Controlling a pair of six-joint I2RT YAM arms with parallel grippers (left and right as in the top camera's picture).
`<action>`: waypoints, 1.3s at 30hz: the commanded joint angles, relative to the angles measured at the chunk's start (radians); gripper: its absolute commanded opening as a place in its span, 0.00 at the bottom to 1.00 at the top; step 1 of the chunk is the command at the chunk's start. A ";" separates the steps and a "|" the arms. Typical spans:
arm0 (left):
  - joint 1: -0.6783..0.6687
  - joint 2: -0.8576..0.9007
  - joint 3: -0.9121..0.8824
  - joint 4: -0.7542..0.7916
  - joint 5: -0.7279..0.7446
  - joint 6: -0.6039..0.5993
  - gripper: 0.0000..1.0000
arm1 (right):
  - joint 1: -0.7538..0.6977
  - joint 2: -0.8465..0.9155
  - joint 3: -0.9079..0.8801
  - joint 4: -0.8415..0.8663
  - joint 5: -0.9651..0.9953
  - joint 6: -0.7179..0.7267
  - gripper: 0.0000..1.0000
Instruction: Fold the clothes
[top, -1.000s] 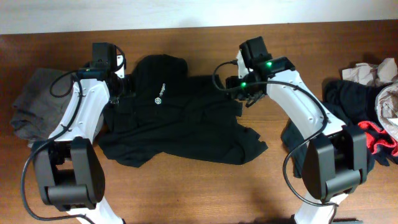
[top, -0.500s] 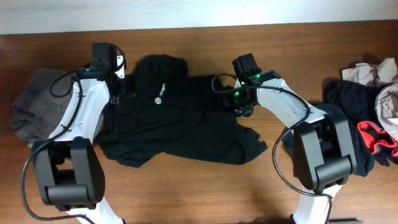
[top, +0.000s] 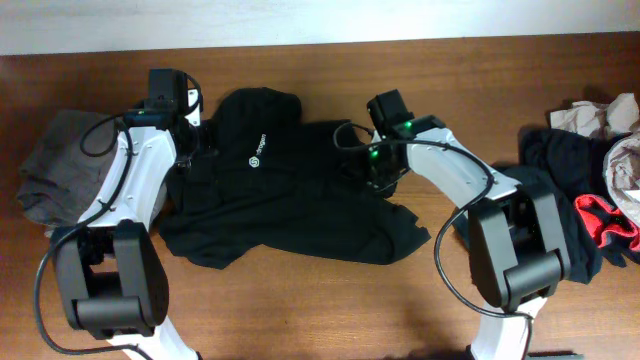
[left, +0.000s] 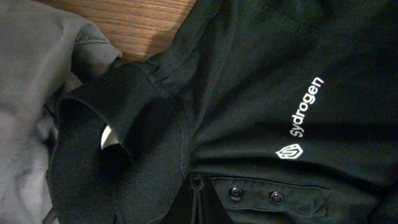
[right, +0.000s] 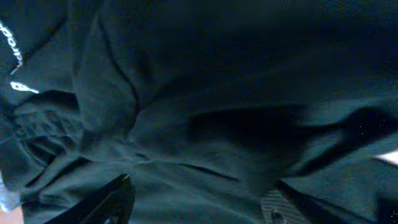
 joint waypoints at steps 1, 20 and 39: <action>0.000 -0.019 0.014 -0.001 0.008 0.017 0.00 | 0.046 -0.002 -0.019 0.039 0.002 0.072 0.71; 0.000 -0.019 0.014 0.003 0.008 0.046 0.01 | 0.110 0.004 -0.032 0.238 0.187 -0.369 0.63; -0.004 -0.019 0.014 0.003 0.008 0.046 0.01 | 0.120 0.095 -0.026 0.294 0.246 -0.348 0.28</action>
